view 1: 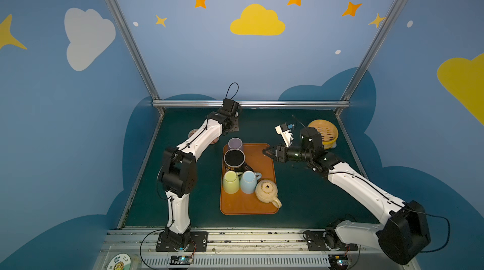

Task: Turn the mug right side up
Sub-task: Place the mug at the top-center of the table.

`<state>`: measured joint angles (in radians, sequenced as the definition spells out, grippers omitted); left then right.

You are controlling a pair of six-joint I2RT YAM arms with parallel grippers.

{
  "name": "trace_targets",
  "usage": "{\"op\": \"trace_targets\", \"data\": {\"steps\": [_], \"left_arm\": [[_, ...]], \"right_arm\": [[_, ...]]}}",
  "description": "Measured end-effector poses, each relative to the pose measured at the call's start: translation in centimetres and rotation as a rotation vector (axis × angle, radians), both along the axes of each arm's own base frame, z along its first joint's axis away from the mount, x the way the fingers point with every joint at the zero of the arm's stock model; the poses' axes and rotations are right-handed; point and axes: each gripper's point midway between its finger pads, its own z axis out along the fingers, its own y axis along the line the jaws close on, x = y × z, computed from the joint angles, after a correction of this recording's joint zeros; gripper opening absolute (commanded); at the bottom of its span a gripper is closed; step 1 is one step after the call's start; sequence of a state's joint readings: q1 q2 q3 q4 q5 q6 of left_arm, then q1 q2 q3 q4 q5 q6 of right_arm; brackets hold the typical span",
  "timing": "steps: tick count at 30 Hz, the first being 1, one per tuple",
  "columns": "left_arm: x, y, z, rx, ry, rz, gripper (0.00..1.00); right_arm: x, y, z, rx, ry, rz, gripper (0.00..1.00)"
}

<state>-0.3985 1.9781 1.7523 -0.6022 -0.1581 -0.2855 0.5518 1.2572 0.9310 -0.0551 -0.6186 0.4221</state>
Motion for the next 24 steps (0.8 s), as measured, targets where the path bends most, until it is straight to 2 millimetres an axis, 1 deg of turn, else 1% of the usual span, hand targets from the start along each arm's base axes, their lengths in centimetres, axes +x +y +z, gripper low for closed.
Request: {"op": "trace_targets", "data": {"steps": [9, 18, 21, 24], "left_arm": [[1.9, 0.7, -2.8, 0.03, 0.058, 0.031, 0.04], [3.3, 1.4, -5.3, 0.067, 0.116, 0.054, 0.04], [3.5, 1.5, -6.1, 0.076, 0.133, 0.059, 0.04], [3.2, 1.7, -7.0, 0.085, 0.158, 0.061, 0.04]], "right_arm": [[0.0, -0.2, -0.5, -0.018, 0.015, -0.008, 0.43], [0.2, -0.1, -1.2, -0.032, 0.025, -0.008, 0.43], [0.2, -0.1, -1.5, -0.037, 0.033, -0.008, 0.43], [0.3, 0.0, -1.9, -0.043, 0.042, -0.008, 0.43]]}}
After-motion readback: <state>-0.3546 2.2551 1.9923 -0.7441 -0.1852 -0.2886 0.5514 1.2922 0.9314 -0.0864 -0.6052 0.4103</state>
